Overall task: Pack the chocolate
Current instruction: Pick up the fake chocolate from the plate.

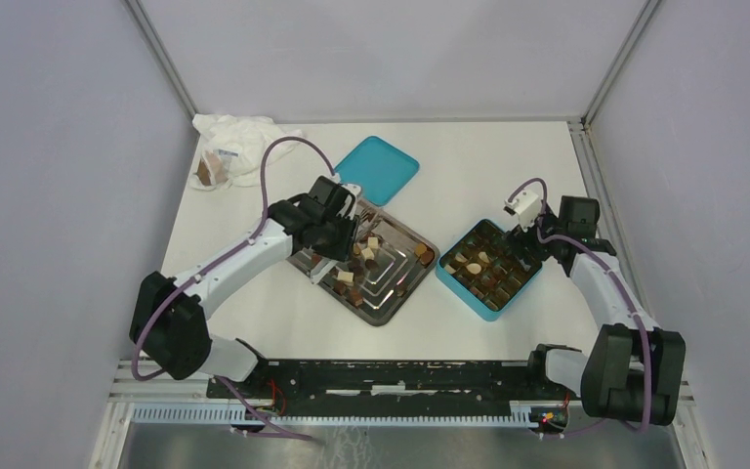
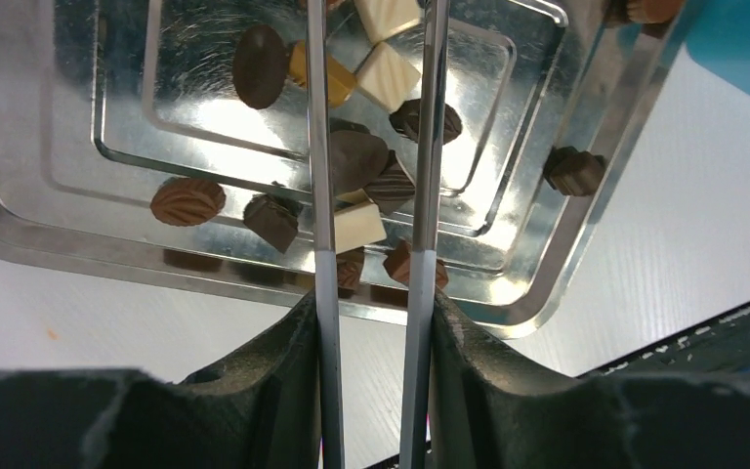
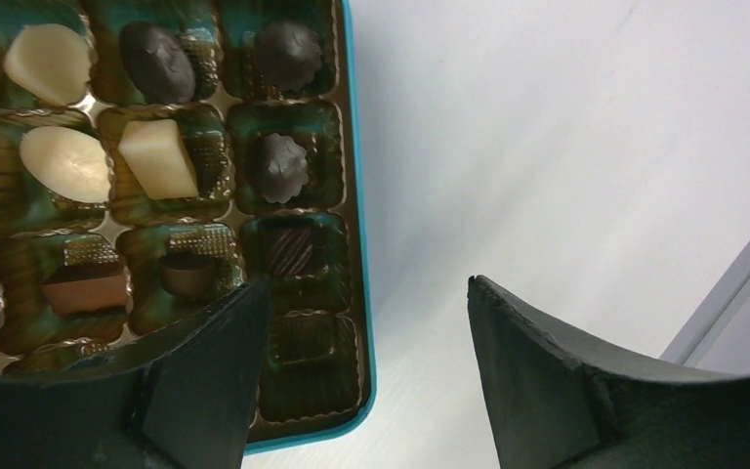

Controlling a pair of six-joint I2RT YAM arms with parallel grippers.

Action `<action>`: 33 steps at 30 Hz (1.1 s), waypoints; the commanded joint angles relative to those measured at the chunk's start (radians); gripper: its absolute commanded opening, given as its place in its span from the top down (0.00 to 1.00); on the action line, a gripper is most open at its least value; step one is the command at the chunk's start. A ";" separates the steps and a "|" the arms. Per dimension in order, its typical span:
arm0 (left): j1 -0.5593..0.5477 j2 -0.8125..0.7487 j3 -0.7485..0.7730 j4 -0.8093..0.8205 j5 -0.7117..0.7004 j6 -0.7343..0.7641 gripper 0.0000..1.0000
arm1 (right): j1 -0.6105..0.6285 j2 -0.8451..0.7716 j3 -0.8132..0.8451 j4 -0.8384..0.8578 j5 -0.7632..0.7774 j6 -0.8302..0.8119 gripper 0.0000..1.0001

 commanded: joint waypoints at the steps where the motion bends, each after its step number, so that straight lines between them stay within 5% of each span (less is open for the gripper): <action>1: -0.004 -0.102 -0.021 0.081 0.109 -0.015 0.97 | -0.032 0.017 0.036 0.020 0.010 0.032 0.22; 20: -0.117 -0.197 -0.069 0.199 0.215 -0.068 0.98 | 0.026 0.166 0.080 0.050 0.029 0.003 0.65; 33: -0.288 -0.172 -0.088 0.342 0.180 -0.107 0.98 | 0.040 0.091 0.063 0.043 0.020 -0.031 1.00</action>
